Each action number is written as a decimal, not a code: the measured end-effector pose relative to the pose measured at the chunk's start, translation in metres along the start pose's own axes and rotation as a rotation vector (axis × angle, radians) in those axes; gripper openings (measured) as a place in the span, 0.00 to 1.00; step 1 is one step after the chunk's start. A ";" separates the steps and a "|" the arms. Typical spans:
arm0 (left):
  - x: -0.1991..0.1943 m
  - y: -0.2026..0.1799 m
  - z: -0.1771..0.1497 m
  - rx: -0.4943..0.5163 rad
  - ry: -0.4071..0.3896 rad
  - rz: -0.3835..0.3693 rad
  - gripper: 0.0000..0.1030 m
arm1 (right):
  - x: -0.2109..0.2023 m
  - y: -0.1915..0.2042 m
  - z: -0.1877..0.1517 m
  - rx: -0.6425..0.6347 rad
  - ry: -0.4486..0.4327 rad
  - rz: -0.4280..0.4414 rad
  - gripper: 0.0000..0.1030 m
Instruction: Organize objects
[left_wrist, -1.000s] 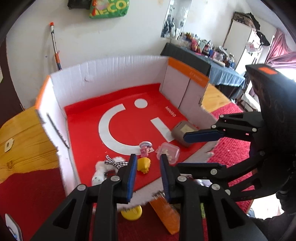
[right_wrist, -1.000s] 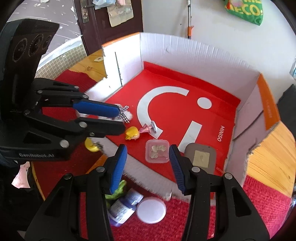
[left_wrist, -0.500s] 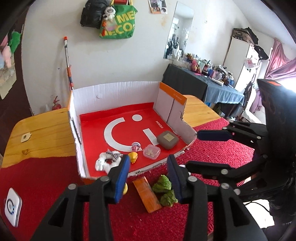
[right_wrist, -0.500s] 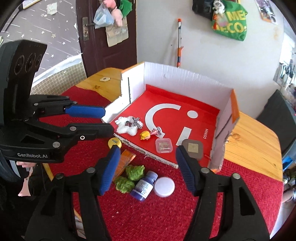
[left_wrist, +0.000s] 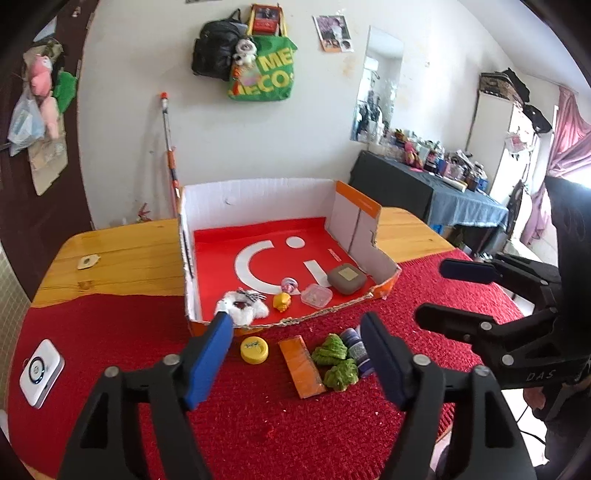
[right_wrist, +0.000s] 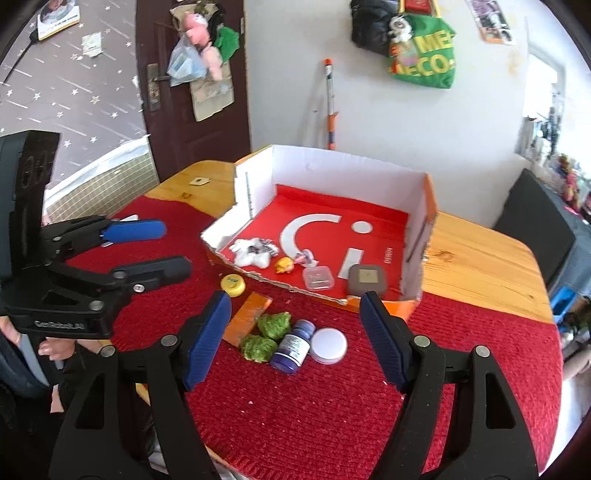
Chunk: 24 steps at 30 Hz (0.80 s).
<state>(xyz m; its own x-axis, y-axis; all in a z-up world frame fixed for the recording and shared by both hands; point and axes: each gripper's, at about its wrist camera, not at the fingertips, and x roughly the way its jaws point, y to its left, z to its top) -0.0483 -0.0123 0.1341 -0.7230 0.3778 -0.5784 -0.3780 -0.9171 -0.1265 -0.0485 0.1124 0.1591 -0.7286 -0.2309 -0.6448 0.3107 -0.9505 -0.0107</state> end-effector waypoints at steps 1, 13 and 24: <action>-0.001 0.001 -0.001 -0.001 -0.007 0.007 0.76 | -0.002 0.000 -0.002 0.008 -0.008 -0.013 0.70; -0.004 0.000 -0.024 -0.047 -0.042 0.110 0.87 | -0.011 -0.012 -0.028 0.123 -0.070 -0.094 0.80; 0.011 0.001 -0.046 -0.090 -0.051 0.212 0.94 | -0.008 -0.018 -0.053 0.177 -0.132 -0.227 0.84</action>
<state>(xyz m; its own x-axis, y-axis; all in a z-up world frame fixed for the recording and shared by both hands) -0.0304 -0.0146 0.0904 -0.8098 0.1794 -0.5586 -0.1632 -0.9834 -0.0793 -0.0159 0.1421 0.1241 -0.8436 -0.0224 -0.5365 0.0281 -0.9996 -0.0024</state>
